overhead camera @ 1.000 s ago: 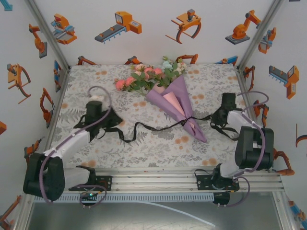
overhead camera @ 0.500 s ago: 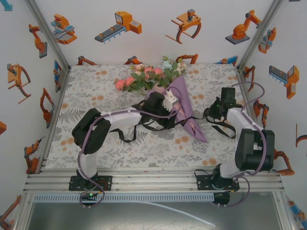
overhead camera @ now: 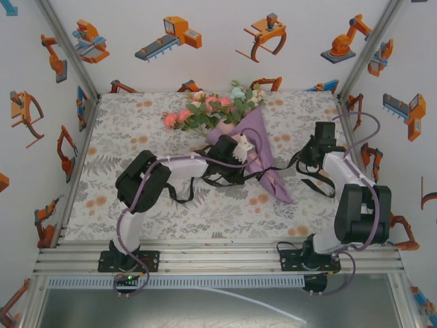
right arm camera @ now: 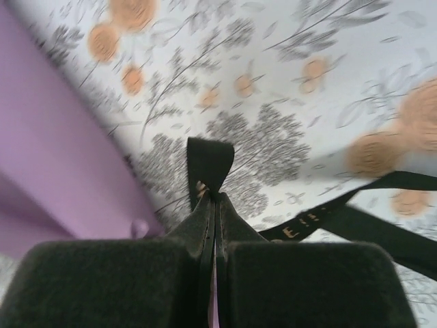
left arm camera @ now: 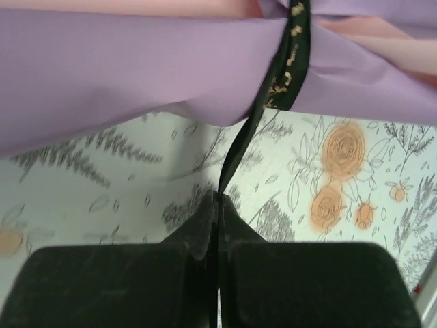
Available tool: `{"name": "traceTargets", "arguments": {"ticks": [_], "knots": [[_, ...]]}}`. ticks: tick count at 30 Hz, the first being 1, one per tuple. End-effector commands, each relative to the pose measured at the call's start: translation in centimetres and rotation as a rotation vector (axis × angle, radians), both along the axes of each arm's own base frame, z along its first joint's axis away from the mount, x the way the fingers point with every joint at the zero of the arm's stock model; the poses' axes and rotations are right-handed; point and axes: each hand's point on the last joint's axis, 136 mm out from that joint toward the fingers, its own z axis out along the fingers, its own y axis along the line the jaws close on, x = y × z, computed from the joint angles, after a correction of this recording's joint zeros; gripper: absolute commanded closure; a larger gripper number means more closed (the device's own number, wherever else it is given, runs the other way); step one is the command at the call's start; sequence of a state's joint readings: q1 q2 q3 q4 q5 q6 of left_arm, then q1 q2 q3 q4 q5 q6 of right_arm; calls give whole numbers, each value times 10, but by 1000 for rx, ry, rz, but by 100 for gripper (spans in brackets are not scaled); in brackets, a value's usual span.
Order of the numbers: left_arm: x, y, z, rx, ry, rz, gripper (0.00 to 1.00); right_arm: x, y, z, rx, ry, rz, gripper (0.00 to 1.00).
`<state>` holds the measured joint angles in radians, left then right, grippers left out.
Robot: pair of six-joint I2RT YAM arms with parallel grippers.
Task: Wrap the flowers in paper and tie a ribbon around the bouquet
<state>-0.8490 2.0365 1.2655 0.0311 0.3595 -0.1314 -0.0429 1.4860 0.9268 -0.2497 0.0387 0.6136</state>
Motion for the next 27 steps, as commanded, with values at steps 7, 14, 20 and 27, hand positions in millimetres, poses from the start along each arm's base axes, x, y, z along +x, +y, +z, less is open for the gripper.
{"name": "traceTargets", "arguments": {"ticks": [7,14,20,27], "knots": [[24,130,-18,119,29,334,100,-25,-111,2,-249,40,-436,100],[42,192,-22,153,15,506,100,-43,-121,-17,-262,85,-496,100],[51,239,-24,157,33,636,100,-67,-138,-29,-275,124,-588,100],[49,220,9,4,29,568,100,-46,-95,-24,-167,66,-321,100]]}}
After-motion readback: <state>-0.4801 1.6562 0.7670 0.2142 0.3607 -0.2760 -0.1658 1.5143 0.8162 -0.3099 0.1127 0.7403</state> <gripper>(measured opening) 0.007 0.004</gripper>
